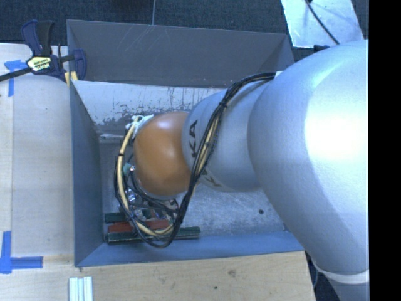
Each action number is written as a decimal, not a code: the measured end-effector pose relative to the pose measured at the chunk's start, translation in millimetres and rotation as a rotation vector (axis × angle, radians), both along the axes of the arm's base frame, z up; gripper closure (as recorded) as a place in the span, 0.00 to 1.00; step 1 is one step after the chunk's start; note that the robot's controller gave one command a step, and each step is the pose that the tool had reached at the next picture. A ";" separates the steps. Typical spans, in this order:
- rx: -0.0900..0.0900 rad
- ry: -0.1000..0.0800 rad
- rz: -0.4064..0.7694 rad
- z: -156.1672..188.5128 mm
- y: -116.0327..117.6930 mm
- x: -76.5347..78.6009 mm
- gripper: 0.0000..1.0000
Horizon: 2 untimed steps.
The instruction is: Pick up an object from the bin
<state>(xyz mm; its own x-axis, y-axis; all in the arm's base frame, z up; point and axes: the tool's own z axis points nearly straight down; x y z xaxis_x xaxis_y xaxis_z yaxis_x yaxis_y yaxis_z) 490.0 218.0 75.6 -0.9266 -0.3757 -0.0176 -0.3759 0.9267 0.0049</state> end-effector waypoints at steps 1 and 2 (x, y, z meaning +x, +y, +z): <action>-0.006 0.004 -0.048 128.1 -10.8 2.7 1.00; -0.010 0.012 -0.046 123.2 -11.1 1.2 0.00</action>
Offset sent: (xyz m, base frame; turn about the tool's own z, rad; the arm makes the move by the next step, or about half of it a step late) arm 0.0003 -0.0112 0.1228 0.0484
